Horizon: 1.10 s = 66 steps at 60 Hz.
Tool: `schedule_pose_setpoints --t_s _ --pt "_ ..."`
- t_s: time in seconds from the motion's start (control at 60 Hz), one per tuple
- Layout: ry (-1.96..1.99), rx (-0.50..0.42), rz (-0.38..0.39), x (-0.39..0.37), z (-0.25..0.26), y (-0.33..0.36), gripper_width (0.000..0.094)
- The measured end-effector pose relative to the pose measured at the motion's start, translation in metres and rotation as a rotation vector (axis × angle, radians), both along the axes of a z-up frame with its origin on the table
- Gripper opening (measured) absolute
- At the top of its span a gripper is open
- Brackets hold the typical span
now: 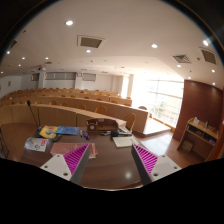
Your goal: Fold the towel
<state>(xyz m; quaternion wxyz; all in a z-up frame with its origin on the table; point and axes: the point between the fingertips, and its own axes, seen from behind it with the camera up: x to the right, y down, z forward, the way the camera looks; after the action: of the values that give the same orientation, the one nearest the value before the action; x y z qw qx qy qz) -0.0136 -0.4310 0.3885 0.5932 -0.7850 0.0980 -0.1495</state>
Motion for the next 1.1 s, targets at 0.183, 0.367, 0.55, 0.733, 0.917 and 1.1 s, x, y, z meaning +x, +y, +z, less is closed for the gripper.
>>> schedule_pose_setpoints --t_s 0.183,0.367,0.55,0.733,0.917,1.1 --pt "0.037 -0.074 0.012 -0.008 -0.048 0.006 0.0848" --pt "0.098 -0.186 0.06 -0.045 -0.127 0.047 0.0852" --pt "0.129 -0.299 0.171 -0.132 -0.207 0.121 0.0849" --pt "0.166 -0.363 0.269 -0.232 -0.274 0.229 0.0857" --pt "0.167 -0.433 0.3 -0.299 -0.329 0.336 0.0854" --pt "0.115 -0.461 0.274 -0.312 -0.367 0.41 0.0845"
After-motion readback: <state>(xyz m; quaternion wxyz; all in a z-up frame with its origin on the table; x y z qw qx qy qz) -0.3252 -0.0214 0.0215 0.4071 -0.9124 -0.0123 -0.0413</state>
